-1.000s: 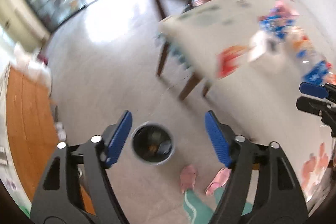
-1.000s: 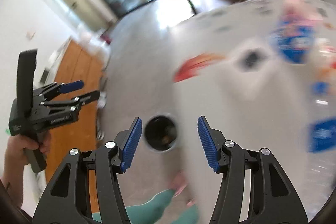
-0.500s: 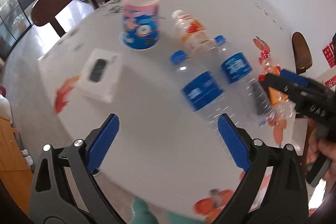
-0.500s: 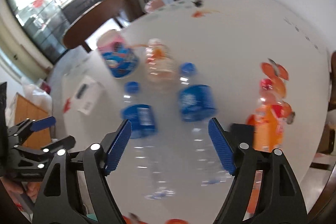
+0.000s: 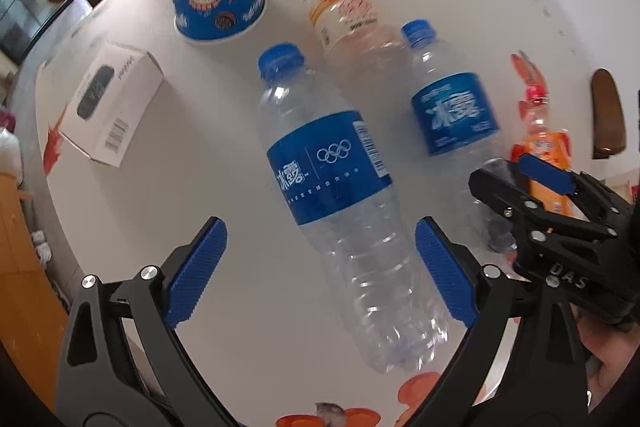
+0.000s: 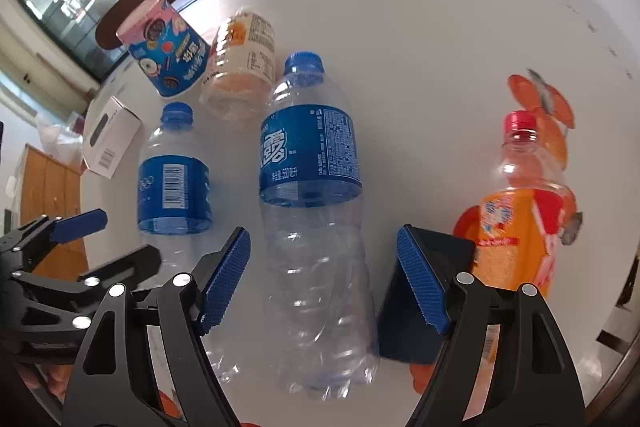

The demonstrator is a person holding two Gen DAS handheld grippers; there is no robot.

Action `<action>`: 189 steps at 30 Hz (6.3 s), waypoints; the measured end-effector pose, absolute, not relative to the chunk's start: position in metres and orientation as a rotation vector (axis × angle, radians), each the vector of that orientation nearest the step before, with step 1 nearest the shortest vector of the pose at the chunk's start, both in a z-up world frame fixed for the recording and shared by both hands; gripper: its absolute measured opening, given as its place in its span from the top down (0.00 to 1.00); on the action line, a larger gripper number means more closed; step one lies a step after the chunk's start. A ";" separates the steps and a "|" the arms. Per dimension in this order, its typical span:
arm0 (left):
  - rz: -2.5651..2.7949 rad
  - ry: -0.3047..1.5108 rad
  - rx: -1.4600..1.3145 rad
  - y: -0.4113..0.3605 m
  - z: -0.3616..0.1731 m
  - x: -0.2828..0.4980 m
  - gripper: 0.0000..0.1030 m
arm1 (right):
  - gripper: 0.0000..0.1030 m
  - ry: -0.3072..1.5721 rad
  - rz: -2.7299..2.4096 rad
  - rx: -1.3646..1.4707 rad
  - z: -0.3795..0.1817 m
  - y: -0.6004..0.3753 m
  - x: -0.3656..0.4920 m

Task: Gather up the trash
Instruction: 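Grasp blue-label Icedew bottle with right tool while left tool grasps Olympic-ring bottle, then carry both blue-label bottles over the trash bin, then open both tools to drop the bottles into the bin, then move both open tools back toward the table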

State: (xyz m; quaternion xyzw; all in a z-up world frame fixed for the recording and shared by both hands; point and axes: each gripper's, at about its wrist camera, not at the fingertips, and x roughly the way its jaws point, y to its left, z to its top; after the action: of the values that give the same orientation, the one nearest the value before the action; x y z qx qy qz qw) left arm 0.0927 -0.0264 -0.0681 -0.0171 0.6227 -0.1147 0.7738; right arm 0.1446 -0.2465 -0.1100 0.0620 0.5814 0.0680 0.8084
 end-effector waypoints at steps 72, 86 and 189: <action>0.230 1.165 -0.334 0.459 -0.053 0.024 0.43 | 0.47 1.327 0.886 0.108 -0.063 0.207 0.139; 0.230 1.394 -0.416 0.558 -0.197 0.005 0.43 | 0.47 1.648 0.867 -0.022 -0.214 0.330 0.128; -0.441 1.270 0.091 0.142 -0.067 0.194 0.07 | 0.15 1.212 0.015 0.249 -0.058 -0.160 0.252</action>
State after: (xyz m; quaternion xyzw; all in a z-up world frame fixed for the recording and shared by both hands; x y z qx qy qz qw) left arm 0.1940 0.1421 -0.0673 0.0420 0.5882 -0.2044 0.7813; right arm 0.2518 -0.1600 -0.0579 0.1167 0.5682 0.0071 0.8145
